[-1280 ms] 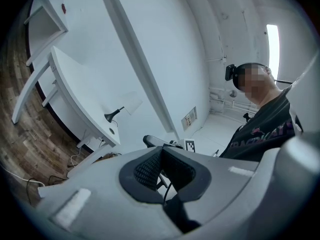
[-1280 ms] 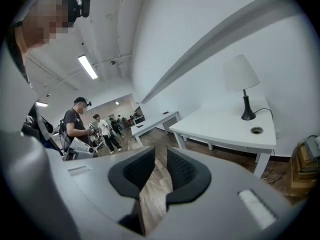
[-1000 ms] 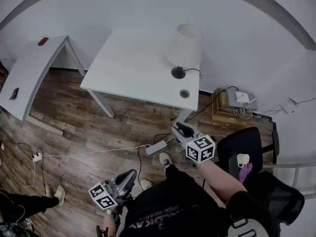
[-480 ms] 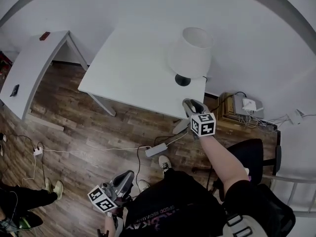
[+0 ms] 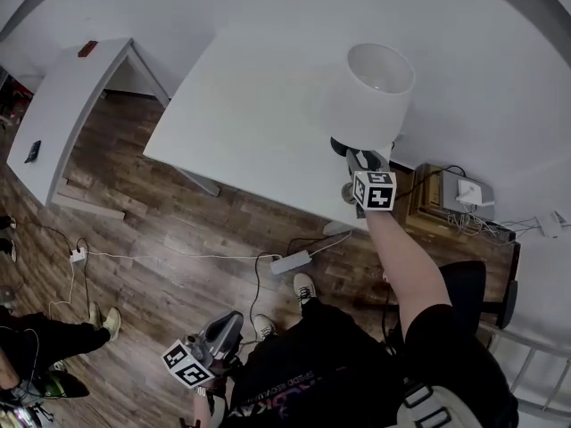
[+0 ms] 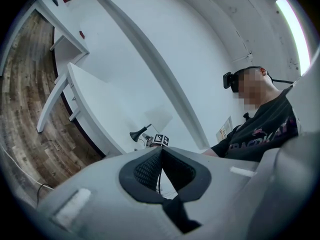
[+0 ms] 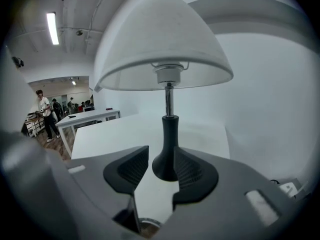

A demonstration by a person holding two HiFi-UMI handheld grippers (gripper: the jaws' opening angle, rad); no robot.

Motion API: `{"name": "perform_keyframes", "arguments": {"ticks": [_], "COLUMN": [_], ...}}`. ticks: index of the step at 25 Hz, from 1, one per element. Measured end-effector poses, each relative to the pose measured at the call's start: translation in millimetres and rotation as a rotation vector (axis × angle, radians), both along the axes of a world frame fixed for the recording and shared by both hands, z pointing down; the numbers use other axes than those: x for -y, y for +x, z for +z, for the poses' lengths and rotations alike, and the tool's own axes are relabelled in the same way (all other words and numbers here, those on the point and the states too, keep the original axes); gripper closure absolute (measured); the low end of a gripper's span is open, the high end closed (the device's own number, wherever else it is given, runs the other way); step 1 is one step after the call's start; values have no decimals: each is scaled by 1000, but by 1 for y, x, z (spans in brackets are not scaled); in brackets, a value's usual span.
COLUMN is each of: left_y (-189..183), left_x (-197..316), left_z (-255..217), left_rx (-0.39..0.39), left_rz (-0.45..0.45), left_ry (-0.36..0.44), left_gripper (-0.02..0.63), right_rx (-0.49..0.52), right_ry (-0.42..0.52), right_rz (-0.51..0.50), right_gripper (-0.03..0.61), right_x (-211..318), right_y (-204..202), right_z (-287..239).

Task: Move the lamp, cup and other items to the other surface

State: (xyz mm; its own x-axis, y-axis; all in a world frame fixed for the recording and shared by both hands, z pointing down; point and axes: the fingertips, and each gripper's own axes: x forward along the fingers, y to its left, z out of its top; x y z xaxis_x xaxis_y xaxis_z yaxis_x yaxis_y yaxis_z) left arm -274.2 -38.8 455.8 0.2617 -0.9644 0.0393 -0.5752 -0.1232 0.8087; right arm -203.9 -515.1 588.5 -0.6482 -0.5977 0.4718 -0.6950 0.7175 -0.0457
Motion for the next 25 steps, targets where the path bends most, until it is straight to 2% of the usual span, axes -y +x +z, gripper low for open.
{"name": "perform_keyframes", "arguments": {"ticks": [12,20,25], "left_y": [0,6,11], "left_x": [24,29,25], "left_z": [8,18,24], "left_rx": [-16,-45,-64], "left_rz": [-17,-25,-33], "left_ry": [-112,-161,-171], "left_gripper": [618,618,618], "right_rx": [18,-2,-7], "right_ry": [84,140,141], "right_rz": [-45,-132,-143], "right_gripper": [411,430,436], "right_x": [64,70,68], "right_y": [-44,-60,-60], "right_z": [2,10,10]}}
